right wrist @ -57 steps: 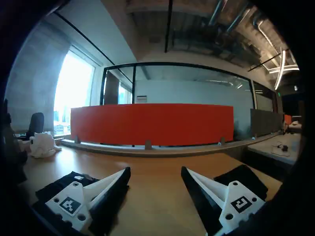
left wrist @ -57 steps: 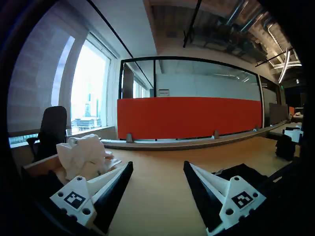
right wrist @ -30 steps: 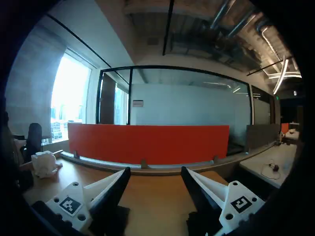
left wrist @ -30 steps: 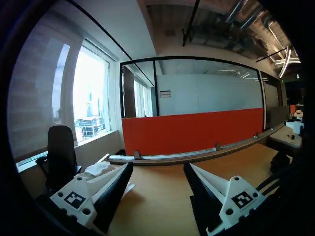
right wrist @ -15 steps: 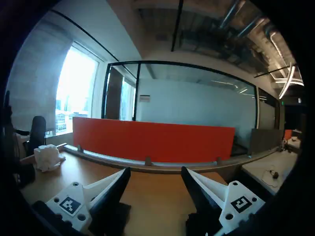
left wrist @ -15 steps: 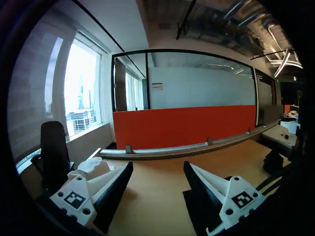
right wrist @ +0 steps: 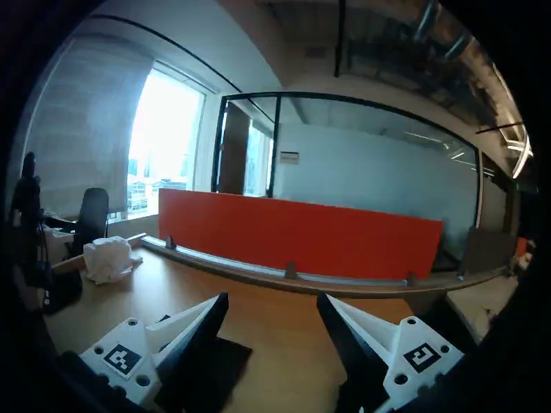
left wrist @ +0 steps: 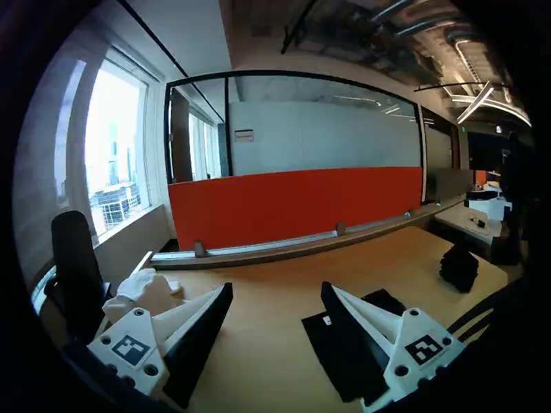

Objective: Fold towel

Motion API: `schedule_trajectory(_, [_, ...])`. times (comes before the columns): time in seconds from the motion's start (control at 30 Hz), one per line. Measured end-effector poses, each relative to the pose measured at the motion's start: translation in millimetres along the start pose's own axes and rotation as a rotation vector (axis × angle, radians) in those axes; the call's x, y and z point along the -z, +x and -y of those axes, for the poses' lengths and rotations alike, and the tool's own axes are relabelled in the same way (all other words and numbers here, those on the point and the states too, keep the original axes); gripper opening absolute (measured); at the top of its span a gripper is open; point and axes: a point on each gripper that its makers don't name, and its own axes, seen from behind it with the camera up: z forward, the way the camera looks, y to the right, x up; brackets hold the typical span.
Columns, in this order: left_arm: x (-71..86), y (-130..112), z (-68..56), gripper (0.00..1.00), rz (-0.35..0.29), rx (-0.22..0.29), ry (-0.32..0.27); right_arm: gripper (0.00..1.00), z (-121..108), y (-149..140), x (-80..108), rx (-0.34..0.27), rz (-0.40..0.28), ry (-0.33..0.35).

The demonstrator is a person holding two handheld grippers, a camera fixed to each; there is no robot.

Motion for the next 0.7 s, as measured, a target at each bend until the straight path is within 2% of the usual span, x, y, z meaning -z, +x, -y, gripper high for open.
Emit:
schedule_trajectory(0.37, [-0.7, -22, -26.7, 0.95, 0.082, -0.077, -0.119, 1.00, 29, -33, 3.8, 0.070, 0.127, 0.136])
schedule_trajectory(0.53, [0.7, -32, -38.0, 0.96, 0.113, -0.089, -0.167, 1.00, 42, -44, 7.2, 0.091, 0.176, 0.193])
schedule_trajectory(0.7, [2.9, -42, -46.3, 0.95, 0.136, -0.096, -0.198, 1.00, 46, -52, 8.4, 0.101, 0.202, 0.215])
